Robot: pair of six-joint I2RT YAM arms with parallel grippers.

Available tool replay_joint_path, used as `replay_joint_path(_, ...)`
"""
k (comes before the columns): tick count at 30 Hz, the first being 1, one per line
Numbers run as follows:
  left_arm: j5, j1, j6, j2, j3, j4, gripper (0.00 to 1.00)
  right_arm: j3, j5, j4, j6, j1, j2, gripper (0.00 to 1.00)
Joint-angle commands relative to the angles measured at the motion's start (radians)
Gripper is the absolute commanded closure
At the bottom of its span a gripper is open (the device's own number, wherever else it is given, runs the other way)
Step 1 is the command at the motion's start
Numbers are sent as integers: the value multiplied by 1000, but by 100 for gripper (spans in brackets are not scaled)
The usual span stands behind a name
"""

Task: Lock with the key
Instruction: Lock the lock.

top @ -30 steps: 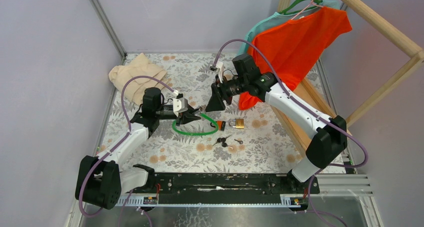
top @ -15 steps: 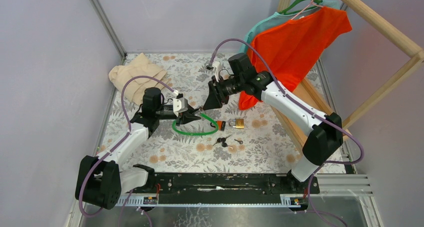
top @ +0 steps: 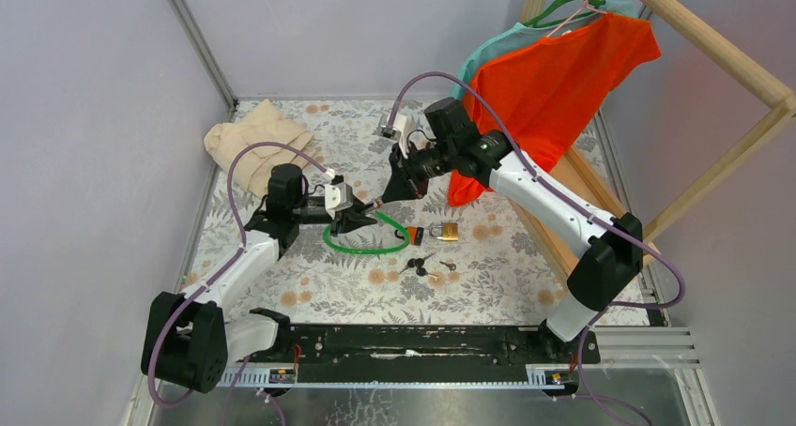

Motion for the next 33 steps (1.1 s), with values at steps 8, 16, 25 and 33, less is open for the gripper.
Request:
replay_joint_path(8, 4, -5, -48, 18, -10, -43, 100, 57, 106, -84, -609, 35, -15, 90)
replay_joint_path(16, 26, -6, -81, 14, -14, -44, 100, 96, 178, -146, -858, 55, -1, 91)
replay_joint_path(25, 30, -6, -99, 13, -16, -44, 100, 103, 187, -176, -892, 64, -1, 89)
replay_joint_path(33, 25, -5, -96, 12, -15, -44, 100, 76, 123, -178, -821, 70, -1, 71)
